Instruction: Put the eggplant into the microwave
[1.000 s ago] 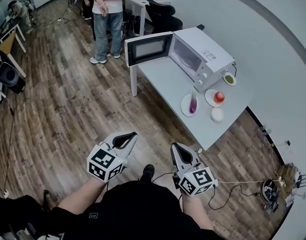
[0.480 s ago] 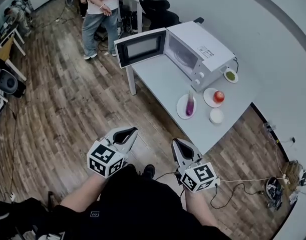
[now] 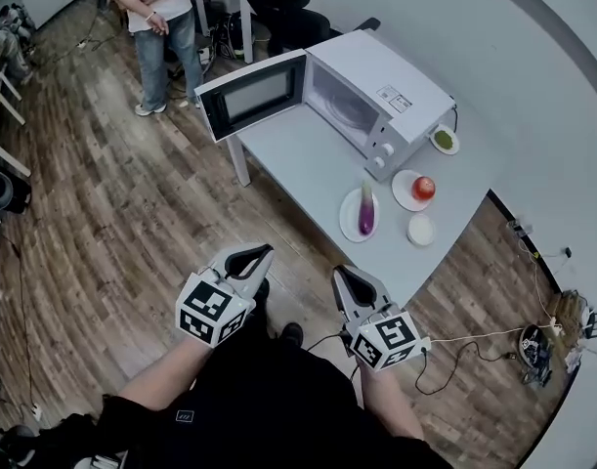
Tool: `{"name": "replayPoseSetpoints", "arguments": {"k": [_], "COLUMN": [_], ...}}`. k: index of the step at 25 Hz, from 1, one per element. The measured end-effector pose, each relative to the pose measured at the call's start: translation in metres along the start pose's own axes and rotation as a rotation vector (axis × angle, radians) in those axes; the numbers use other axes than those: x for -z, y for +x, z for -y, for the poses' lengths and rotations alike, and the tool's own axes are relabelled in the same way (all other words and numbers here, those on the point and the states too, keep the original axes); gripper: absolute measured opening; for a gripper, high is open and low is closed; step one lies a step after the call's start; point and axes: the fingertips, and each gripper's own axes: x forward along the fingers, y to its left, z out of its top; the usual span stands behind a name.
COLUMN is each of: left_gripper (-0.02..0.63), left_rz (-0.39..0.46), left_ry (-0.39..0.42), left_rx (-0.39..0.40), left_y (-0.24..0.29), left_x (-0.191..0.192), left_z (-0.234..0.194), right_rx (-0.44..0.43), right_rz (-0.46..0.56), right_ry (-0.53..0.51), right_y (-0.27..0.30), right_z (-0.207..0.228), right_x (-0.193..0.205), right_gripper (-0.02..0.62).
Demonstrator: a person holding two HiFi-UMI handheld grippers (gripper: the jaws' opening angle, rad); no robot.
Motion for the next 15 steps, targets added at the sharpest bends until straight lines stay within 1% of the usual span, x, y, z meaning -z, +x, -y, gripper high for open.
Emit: {"name": "replayPoseSetpoints", "arguments": {"k": [6, 10, 13, 15], "left_gripper": [0.02, 0.02, 0.019, 0.02], "left_rz": [-0.022, -0.035, -0.044, -0.055], "left_ry": [0.043, 0.073, 0.113, 0.125], "left_rx": [0.091, 0.154, 0.194, 0.211], "left_y": [0.044, 0.067, 0.084, 0.102], "left_x": [-0.015, -0.024, -0.026, -0.023], "left_z": [-0.054, -0.082, -0.096, -0.103], "right_rx": [0.07, 0.139, 0.181, 0.204], "right_rz": [-0.016, -0.046, -0.064, -0.078], "right_ry": [-0.001, -0.011, -0.028, -0.038], "right_y": [0.064, 0.096, 0.113, 0.121], "right_z": [0.022, 0.039, 0.05, 0.062], "right_x": [-0.008, -0.006, -0.005, -0.002], "right_gripper": [0.02, 0.026, 0.068, 0.083]}}
